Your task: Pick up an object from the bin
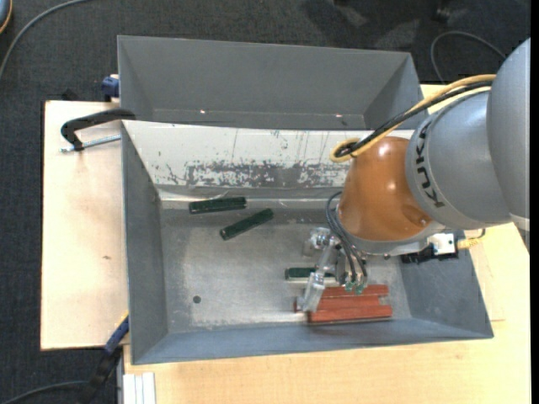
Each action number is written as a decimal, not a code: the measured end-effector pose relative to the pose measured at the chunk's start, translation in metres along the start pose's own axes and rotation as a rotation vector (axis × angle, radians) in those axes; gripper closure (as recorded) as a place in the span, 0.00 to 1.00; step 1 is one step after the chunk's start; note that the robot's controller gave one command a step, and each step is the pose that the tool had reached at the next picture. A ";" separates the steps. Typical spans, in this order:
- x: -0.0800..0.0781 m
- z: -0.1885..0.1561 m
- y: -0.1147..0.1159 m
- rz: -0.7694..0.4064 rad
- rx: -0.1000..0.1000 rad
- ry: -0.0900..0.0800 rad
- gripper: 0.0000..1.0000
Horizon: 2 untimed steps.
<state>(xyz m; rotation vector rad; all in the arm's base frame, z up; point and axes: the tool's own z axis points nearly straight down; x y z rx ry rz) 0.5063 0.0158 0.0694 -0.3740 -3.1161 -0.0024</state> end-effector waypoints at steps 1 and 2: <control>-0.001 -0.001 0.000 -0.002 -0.001 -0.006 1.00; -0.025 -0.173 0.023 -0.013 -0.005 -0.018 1.00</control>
Offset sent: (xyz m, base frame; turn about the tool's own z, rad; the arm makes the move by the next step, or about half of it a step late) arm 0.0000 0.0000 0.0000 0.0000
